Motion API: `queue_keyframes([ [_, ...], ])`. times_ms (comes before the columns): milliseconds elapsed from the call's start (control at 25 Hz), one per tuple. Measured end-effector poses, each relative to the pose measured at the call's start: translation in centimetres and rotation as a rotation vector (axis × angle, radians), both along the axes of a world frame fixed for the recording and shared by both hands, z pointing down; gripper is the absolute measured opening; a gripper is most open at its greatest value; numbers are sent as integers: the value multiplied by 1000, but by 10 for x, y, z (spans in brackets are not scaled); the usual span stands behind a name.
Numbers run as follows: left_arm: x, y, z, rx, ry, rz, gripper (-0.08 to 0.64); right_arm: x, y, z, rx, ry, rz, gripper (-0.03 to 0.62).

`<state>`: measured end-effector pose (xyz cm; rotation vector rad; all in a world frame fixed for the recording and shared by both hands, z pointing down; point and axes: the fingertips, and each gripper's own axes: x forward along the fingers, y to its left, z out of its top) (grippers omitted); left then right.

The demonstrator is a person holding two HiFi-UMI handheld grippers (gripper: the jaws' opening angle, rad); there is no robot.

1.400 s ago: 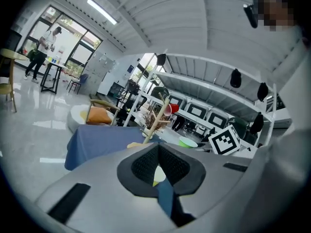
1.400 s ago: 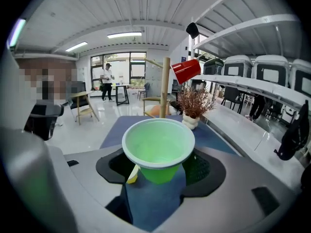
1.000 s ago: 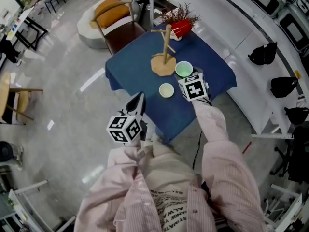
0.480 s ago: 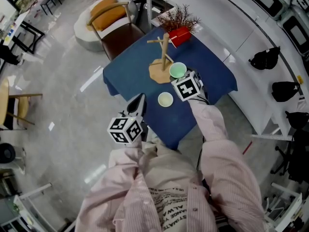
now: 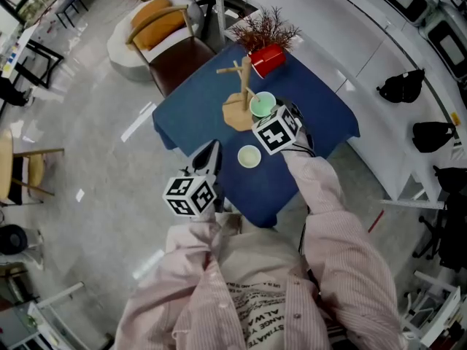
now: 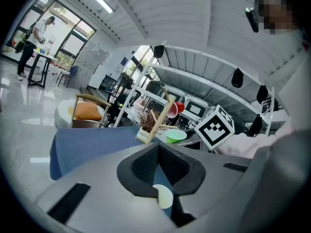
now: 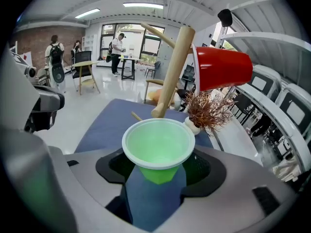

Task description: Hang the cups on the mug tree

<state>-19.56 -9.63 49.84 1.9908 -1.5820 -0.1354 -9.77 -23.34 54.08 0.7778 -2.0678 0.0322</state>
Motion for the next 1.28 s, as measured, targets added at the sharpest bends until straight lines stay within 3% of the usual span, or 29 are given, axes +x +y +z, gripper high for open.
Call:
queue_keyframes([
  [360,-6,-29,-1,6,21,110,-2,-9,3,-12,38,78,15,288],
  [840,-21,-61,5,-2,70,387,-2,-8,-1,-22,123,368,126,288],
  [1280,-42,-71,4,5,91,499,-2,-16,-6,-23,168,581,171,288],
])
